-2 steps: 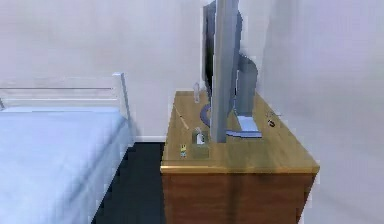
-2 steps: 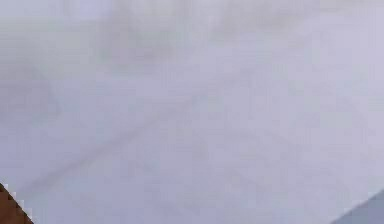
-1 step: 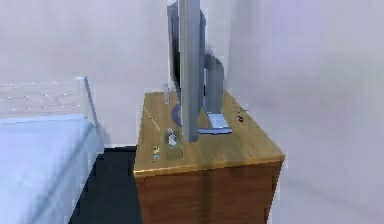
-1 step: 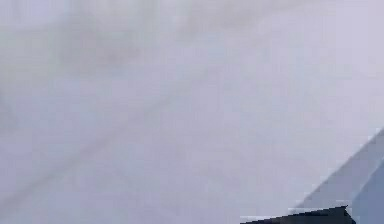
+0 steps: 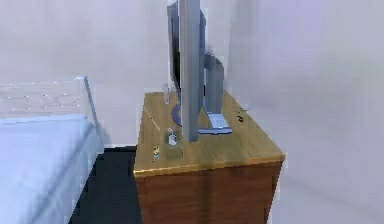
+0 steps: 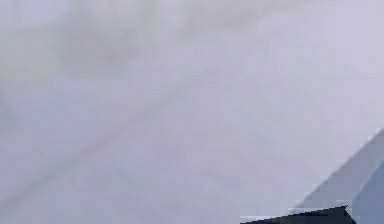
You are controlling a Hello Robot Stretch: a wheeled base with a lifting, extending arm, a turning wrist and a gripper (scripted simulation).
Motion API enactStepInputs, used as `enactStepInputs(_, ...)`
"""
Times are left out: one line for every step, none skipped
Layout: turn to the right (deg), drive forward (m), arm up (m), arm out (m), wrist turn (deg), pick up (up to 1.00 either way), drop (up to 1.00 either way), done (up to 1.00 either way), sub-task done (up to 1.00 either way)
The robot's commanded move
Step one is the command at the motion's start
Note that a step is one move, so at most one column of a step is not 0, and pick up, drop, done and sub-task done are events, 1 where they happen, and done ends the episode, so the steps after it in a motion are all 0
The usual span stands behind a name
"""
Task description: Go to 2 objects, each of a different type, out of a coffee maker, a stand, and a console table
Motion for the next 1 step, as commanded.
enactStepInputs(-45.0,0.0,0.0,0.0,0.0,0.0,0.0,0.0,0.0)
